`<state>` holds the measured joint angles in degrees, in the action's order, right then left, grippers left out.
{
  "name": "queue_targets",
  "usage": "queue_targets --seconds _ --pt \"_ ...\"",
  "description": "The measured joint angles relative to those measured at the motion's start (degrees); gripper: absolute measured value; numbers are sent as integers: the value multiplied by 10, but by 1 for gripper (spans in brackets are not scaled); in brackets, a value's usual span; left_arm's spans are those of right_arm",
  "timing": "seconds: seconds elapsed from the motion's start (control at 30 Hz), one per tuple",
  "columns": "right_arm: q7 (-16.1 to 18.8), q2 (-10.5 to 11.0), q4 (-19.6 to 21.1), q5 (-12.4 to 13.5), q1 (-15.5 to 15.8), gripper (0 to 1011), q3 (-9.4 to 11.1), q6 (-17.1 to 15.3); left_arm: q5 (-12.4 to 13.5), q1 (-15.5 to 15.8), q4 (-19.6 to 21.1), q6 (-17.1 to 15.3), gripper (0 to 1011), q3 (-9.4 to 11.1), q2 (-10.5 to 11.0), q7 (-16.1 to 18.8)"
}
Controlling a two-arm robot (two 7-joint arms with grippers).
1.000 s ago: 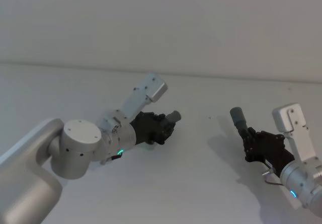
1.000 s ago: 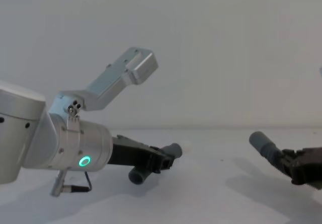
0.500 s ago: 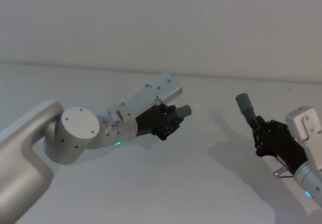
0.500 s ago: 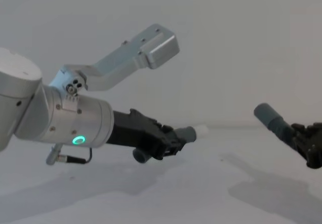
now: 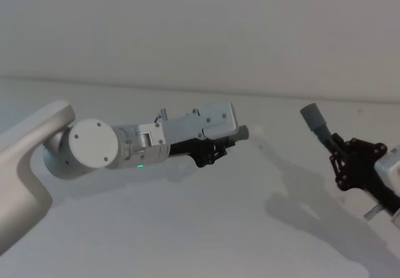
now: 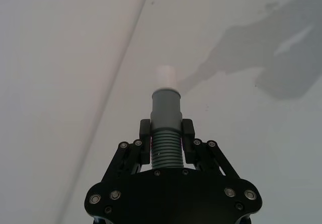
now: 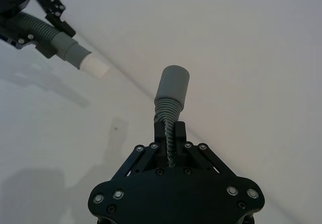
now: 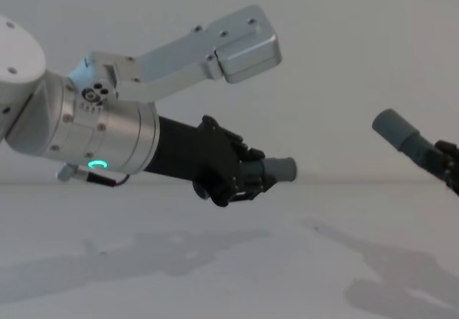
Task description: Use both hands to pick up one end of the pipe from the table, align the ends, and insert them.
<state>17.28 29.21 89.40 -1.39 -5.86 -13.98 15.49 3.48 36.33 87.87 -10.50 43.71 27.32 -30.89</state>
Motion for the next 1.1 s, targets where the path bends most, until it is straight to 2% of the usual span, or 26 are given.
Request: queue_targets --seconds 0.03,0.1,0.13,0.23,0.43,0.73,1.1 --pt "0 0 0 0 0 85 0 0 0 0 0 0 342 0 0 0" --pt "4 11 -4 -13 -2 85 2 36 20 11 7 21 342 10 11 -11" --pt "4 11 -4 -13 -2 85 2 36 20 11 7 21 342 10 11 -11" --pt "5 22 -12 -30 -5 86 5 76 44 26 15 49 342 22 23 -23" --pt "6 27 -20 -47 -9 86 6 108 82 50 28 93 342 39 41 -40" --pt "27 26 -27 -57 -19 86 -3 106 127 78 44 147 342 57 62 -62" --pt "50 35 -44 -94 -48 86 -27 86 151 93 53 175 342 66 73 -74"
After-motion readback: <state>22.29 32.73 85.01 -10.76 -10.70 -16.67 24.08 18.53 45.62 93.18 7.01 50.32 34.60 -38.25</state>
